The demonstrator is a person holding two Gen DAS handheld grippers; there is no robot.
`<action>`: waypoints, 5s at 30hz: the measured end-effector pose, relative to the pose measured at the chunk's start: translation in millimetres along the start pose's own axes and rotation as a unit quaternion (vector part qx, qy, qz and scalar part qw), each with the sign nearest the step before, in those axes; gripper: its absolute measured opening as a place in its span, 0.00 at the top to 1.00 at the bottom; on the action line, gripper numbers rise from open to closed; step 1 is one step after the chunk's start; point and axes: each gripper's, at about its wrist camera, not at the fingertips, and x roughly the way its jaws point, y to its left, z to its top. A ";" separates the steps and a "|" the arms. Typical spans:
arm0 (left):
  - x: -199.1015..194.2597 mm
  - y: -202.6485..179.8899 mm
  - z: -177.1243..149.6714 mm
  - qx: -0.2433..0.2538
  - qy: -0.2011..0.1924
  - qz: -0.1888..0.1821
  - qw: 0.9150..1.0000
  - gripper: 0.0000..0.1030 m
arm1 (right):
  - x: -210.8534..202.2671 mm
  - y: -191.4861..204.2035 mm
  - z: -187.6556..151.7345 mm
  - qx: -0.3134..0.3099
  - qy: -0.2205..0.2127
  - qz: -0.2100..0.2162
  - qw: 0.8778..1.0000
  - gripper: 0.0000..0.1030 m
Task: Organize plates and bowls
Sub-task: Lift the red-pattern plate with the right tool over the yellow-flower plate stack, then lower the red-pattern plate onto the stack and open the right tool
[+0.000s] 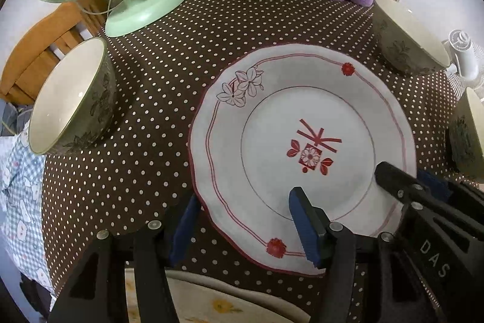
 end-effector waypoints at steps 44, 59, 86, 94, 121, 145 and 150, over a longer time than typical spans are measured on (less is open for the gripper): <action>-28.2 27.9 9.9 0.000 -0.016 -0.065 0.998 0.39 | -31.9 5.0 11.0 -0.007 -0.020 -0.026 0.999 0.54; -70.7 57.9 -48.6 -0.016 -0.018 -0.063 0.998 0.39 | -76.5 35.8 -41.1 -0.019 -0.031 -0.016 0.999 0.54; -67.7 101.9 -124.1 0.004 0.032 -0.063 0.998 0.40 | -73.5 80.0 -126.6 -0.006 0.019 -0.036 0.999 0.55; -62.9 106.0 -131.6 0.008 0.039 -0.055 0.998 0.39 | -62.5 89.7 -133.7 -0.009 0.032 -0.043 0.999 0.55; -62.2 101.9 -131.2 -0.002 0.036 -0.028 0.999 0.37 | -86.1 71.6 -155.2 0.011 0.054 -0.010 0.998 0.72; -67.3 108.0 -133.4 0.000 0.015 0.005 1.000 0.32 | -68.9 105.2 -135.8 -0.045 0.032 -0.021 0.998 0.71; -67.5 112.0 -132.4 -0.009 0.019 -0.002 1.000 0.28 | -67.7 102.4 -134.7 -0.046 0.037 -0.026 0.998 0.60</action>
